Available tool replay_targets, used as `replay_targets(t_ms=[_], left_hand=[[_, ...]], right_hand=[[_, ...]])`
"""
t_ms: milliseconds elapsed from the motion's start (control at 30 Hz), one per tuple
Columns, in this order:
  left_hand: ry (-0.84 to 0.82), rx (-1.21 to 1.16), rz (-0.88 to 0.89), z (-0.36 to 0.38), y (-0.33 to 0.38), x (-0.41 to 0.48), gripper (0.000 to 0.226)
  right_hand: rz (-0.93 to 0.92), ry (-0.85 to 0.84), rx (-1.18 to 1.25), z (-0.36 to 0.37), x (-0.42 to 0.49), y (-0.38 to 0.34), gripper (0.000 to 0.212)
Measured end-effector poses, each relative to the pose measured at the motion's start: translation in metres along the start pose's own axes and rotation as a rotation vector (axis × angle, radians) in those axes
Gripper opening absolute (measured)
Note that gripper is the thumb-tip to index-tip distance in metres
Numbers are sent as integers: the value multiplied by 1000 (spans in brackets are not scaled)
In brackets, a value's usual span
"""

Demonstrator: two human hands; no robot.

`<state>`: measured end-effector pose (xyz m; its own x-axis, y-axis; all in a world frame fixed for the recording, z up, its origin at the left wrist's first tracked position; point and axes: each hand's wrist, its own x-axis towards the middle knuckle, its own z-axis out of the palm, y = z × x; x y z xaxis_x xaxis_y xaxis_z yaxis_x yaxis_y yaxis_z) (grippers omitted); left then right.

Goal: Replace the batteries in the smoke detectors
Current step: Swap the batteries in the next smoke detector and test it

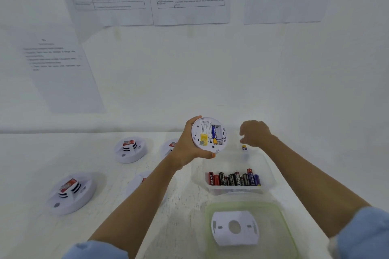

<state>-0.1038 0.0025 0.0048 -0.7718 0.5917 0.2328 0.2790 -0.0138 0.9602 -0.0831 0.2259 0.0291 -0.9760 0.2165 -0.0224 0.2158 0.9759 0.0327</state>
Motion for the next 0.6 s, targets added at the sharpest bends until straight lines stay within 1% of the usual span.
replay_targets(t_ms=[67,133,200,300,367,467,533,600], left_hand=[[8,3,-2,0,-3,2,98],[9,-1,-6,1,-5,4,97],[4,-5,-11,1,-6,6,97],[-6,-8,-15,2,-8,8,97],[-13,-5,-17,3,-10,9,97],[-13,2,-16,3,-11,10,97],[-11,11,-13,3,-11,11,97],[-2,27,-9,3,-11,10,96]], right_hand=[[-56,-34,-207,3,3,-7,27],[-99,-59,-339,6,5,-13,28],[-105,-96,-417,9,7,-17,28],[-102,-122,-475,13,11,-20,21],[-107,-132,-468,12,12,-20,24],[-134,-122,-383,14,12,-19,23],[-135,-107,-259,16,12,-17,21],[-116,-93,-43,17,13,-13,20]])
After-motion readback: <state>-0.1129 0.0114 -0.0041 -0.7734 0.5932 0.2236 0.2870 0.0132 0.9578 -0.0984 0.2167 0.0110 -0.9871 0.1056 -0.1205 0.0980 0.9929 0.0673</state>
